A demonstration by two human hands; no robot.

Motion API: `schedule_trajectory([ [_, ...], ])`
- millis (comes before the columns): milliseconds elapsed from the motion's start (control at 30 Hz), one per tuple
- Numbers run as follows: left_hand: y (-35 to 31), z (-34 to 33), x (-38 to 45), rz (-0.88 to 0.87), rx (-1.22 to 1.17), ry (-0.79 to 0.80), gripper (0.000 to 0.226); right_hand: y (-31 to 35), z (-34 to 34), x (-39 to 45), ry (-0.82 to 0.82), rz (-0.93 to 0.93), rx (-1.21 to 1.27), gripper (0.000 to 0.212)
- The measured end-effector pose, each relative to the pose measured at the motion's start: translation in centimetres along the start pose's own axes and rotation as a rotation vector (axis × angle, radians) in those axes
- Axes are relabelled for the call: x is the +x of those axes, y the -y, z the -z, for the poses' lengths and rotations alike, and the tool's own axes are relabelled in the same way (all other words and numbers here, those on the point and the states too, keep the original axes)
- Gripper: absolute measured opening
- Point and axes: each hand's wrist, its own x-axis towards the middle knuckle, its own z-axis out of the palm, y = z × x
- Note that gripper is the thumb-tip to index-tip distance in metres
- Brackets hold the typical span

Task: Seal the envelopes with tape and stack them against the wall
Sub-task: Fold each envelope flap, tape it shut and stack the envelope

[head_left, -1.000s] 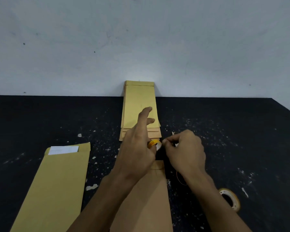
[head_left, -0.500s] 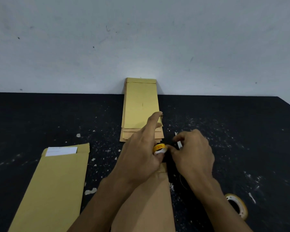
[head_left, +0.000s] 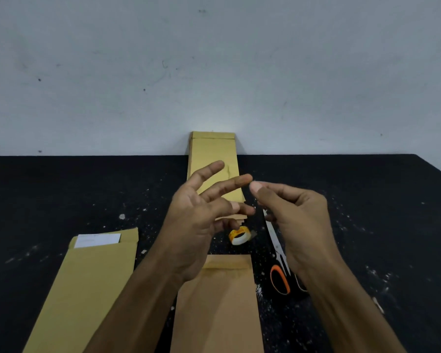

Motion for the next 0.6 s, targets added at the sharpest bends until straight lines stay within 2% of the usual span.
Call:
schedule_trajectory([
  [167, -0.2, -0.5, -0.2, 0.019, 0.017, -0.015, 0.070, -0.1, 0.1, 0.1, -0.045, -0.012, 0.048, 0.006],
  [300, -0.9, -1.1, -0.2, 0.081, -0.017, -0.113, 0.035, 0.1, 0.0, 0.2, -0.031, 0.002, 0.063, 0.005],
  [367, -1.3, -1.1, -0.3, 0.120, -0.090, -0.163, 0.023, 0.4, -0.1, -0.1, 0.009, 0.047, 0.073, 0.006],
  [500, -2.1, -1.1, -0.9, 0.167, -0.243, -0.206, 0.016, 1.4, -0.5, -1.1, 0.102, 0.179, 0.100, 0.006],
  [600, -2.6, -1.5, -1.8, 0.142, -0.220, -0.246, 0.014, 1.6, -1.0, -1.8, 0.098, 0.314, -0.001, 0.004],
])
